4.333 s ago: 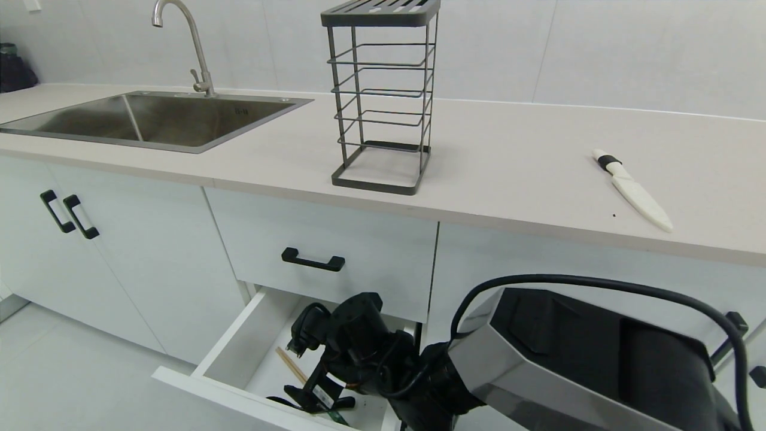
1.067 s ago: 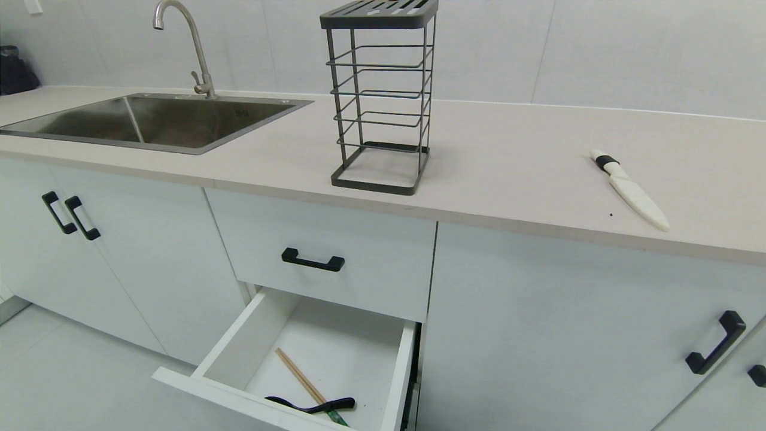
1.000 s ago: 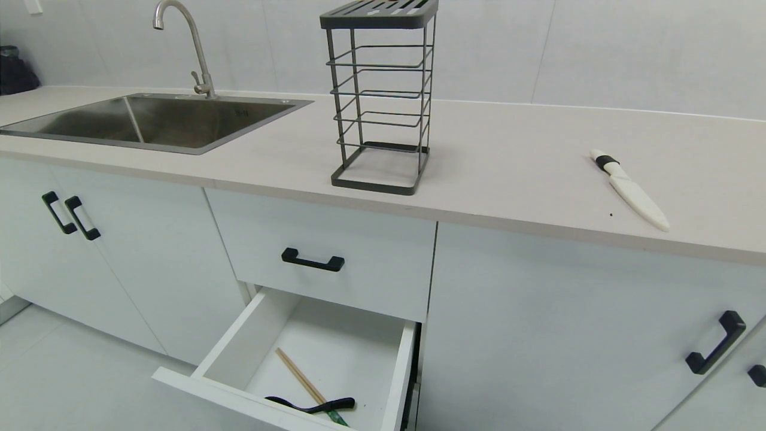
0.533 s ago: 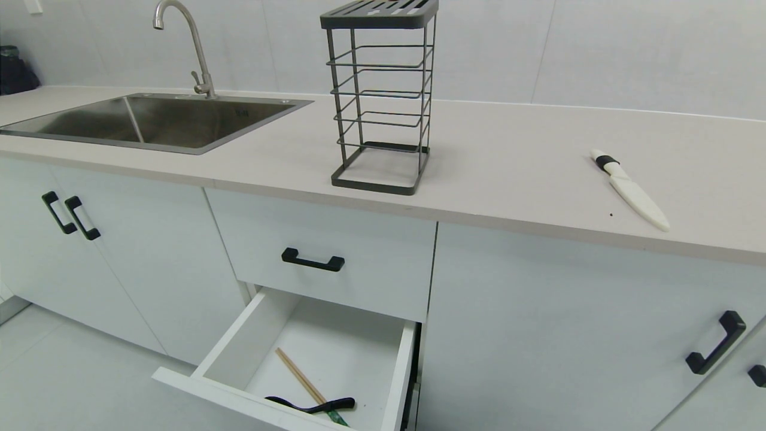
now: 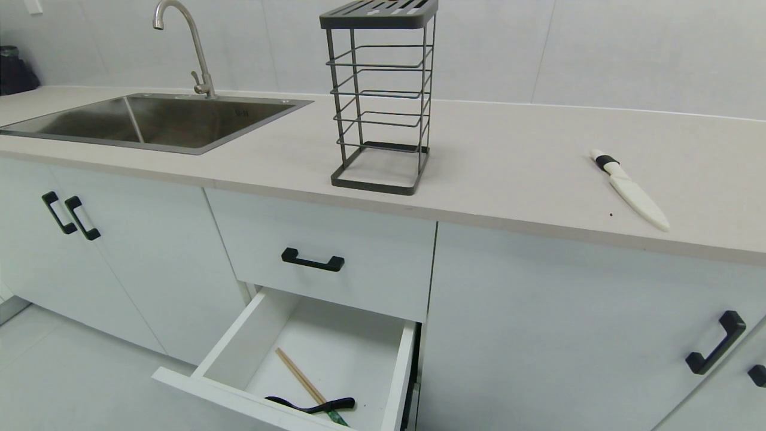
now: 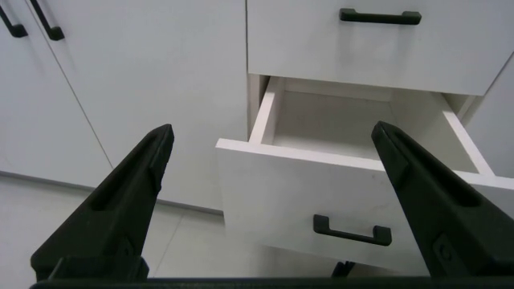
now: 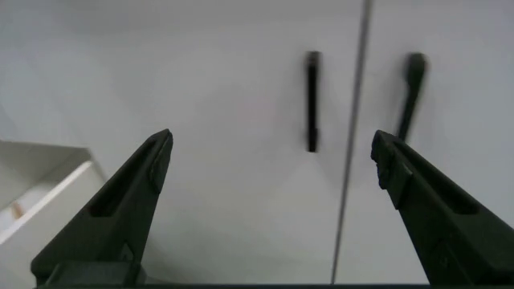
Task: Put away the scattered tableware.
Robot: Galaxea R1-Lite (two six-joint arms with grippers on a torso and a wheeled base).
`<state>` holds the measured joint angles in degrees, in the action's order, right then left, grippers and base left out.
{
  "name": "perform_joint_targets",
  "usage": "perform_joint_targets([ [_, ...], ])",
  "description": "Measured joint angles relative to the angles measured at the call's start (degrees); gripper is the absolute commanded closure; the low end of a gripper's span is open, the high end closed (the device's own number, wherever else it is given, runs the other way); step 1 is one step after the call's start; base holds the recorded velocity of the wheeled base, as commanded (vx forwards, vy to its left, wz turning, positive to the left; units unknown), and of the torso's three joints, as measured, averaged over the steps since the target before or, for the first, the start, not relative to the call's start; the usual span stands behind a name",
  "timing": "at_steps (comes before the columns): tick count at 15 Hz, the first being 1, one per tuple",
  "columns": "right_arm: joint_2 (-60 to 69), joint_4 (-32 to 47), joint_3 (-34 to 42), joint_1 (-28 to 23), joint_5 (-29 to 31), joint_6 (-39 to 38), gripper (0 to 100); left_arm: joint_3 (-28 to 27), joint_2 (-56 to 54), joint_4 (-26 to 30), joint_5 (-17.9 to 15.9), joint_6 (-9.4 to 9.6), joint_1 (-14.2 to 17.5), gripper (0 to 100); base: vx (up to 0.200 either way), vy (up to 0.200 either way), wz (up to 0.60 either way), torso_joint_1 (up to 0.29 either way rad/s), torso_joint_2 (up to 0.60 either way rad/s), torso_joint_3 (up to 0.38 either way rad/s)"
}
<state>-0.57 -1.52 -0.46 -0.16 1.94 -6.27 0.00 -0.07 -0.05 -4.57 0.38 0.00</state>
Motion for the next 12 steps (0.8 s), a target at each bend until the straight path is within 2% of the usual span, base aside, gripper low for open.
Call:
perform_joint_targets([
  [2,0.0,0.2,-0.1,0.0,0.1,0.6,0,-0.2,0.0,-2.6,-0.1,0.06,0.0,0,0.000,0.000,0.00,0.000,0.00,0.000],
  [3,0.0,1.0,0.1,0.0,0.1,2.3,0,-1.7,0.1,-5.9,-0.4,-0.09,0.0,0,0.000,0.000,0.00,0.000,0.00,0.000],
  [4,0.0,1.6,0.2,0.1,-1.0,4.4,0,-4.6,0.3,-6.8,-1.2,-0.06,0.1,0,0.000,0.000,0.00,0.000,0.00,0.000],
  [5,0.0,1.7,0.3,0.1,-1.4,5.0,0,-7.2,0.6,-5.3,-2.7,-0.06,0.1,0,0.000,0.000,0.00,0.000,0.00,0.000],
  [7,0.0,1.7,0.4,0.1,-1.5,5.1,0,-9.6,1.5,3.4,-7.0,-1.52,-0.2,0,0.000,0.000,0.00,0.000,0.00,0.000],
  [9,0.0,1.7,0.4,0.1,-1.5,5.1,0,-10.6,3.8,5.5,-9.6,-2.58,-0.8,0,0.000,0.000,0.00,0.000,0.00,0.000],
  [12,0.0,1.7,0.4,0.1,-1.5,5.1,0,-10.8,13.2,6.0,-13.3,-2.83,-1.2,0,0.000,0.000,0.00,0.000,0.00,0.000],
])
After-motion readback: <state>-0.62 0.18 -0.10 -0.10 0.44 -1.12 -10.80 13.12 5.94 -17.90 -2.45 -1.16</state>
